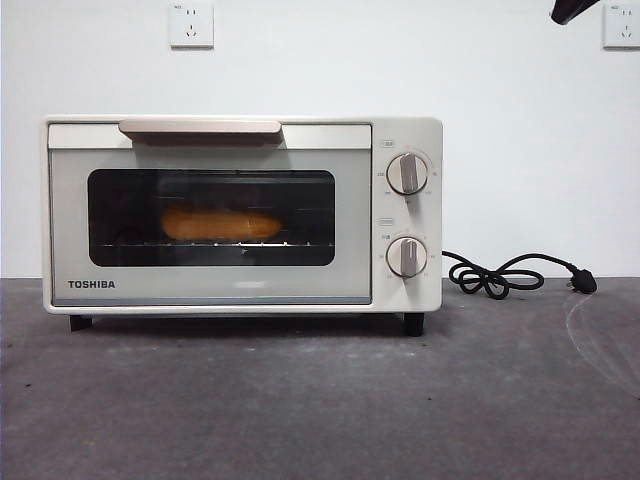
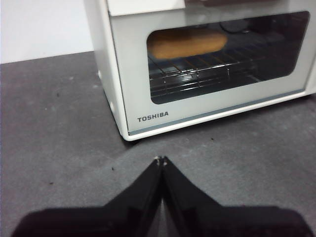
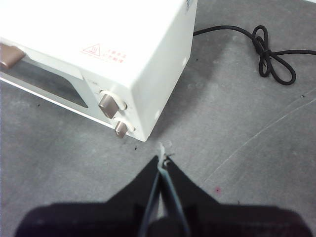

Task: Take the corn from the table,put the corn in the oven

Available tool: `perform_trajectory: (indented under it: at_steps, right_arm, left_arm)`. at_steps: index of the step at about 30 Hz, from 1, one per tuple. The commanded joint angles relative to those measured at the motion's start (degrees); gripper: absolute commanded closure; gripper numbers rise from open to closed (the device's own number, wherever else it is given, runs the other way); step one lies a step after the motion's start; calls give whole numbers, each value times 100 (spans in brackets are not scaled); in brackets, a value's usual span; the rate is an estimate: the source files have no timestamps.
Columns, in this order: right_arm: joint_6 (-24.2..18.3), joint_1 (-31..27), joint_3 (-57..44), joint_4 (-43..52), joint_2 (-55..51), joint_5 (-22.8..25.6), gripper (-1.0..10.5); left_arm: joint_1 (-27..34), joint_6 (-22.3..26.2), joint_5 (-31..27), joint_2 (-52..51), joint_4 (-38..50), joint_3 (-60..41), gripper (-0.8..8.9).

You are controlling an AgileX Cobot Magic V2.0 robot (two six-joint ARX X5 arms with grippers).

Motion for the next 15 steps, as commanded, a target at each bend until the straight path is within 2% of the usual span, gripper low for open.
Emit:
perform_trajectory:
  at_steps: [1,15]
  right_arm:
    - [42,4,0,37,26,22,948]
    - [42,4,0,39,26,42,948]
  left_arm:
    - [17,-131,-118,-28,37,-46,817]
    - [17,-127,-164,192,68,-42,817]
